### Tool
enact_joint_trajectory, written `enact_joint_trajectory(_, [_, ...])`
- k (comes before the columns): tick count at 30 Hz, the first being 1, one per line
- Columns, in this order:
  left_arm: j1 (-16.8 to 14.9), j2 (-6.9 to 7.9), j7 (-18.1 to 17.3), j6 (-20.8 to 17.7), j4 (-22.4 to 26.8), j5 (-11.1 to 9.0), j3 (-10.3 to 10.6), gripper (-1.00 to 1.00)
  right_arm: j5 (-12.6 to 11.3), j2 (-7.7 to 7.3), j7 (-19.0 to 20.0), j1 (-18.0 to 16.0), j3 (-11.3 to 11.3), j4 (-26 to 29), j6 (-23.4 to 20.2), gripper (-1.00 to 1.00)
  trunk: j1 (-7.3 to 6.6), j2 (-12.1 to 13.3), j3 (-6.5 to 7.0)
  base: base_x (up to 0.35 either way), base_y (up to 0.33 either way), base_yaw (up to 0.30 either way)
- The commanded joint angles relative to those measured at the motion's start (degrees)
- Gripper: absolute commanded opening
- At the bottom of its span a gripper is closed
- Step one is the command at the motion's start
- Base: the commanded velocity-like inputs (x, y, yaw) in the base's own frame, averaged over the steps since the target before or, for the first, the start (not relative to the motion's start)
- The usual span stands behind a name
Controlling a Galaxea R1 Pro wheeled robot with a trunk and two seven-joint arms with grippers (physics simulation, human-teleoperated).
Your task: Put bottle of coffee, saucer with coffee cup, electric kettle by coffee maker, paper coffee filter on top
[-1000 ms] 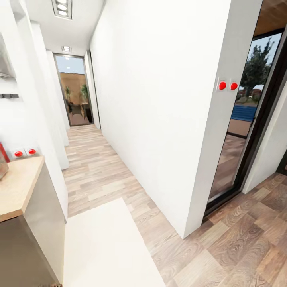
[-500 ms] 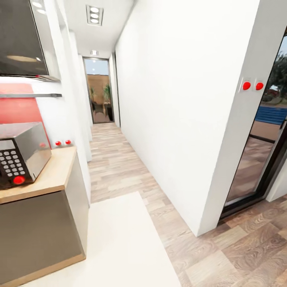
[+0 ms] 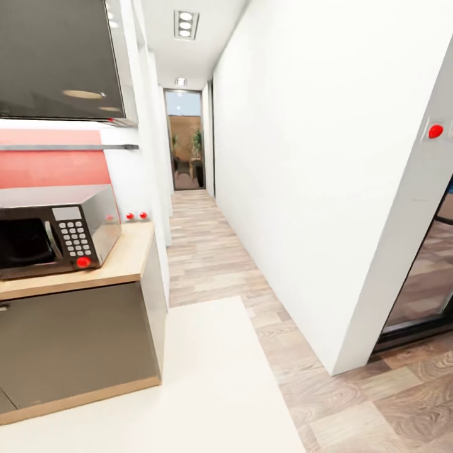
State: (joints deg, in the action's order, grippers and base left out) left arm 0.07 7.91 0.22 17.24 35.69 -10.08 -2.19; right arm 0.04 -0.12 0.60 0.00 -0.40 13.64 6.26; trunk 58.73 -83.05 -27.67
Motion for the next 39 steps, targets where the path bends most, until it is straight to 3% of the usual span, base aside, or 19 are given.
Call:
enact_joint_trajectory(1, [0.01, -0.23, 0.0, 1.02, 0.65, -0.43, 0.08, 1.0, 0.01, -0.05, 0.08, 0.0, -0.04, 0.03, 0.15, 1.0, 0.0, -0.03, -0.12, -0.002, 0.0, 0.225])
enact_joint_trajectory(5, [0.01, -1.58, -0.04, 6.18, 0.63, -0.63, 0.23, 1.0, 0.02, -0.13, 0.1, 0.0, 0.02, 0.06, 0.15, 1.0, 0.0, -0.03, -0.4, -0.001, 0.0, 0.221])
enact_joint_trajectory(12, [0.01, -2.11, -0.18, 7.28, -1.59, -0.97, 0.34, 1.0, 0.05, -0.01, 0.11, 0.0, 0.28, -0.2, 0.15, 1.0, 0.0, -0.03, -0.89, 0.0, 0.0, 0.219])
enact_joint_trajectory(17, [0.01, -3.76, -0.23, 7.28, -2.15, -0.94, 0.36, 1.0, 0.05, -0.1, 0.1, 0.0, 0.23, -0.27, 0.15, 1.0, 0.0, -0.03, -1.24, 0.0, 0.0, 0.218])
enact_joint_trajectory(39, [0.01, -4.13, -0.31, 7.37, -3.87, -1.08, 0.35, 1.0, 0.05, -0.06, 0.09, 0.0, 0.23, -0.3, 0.15, 1.0, 0.0, -0.03, -2.79, 0.076, 0.257, 0.215])
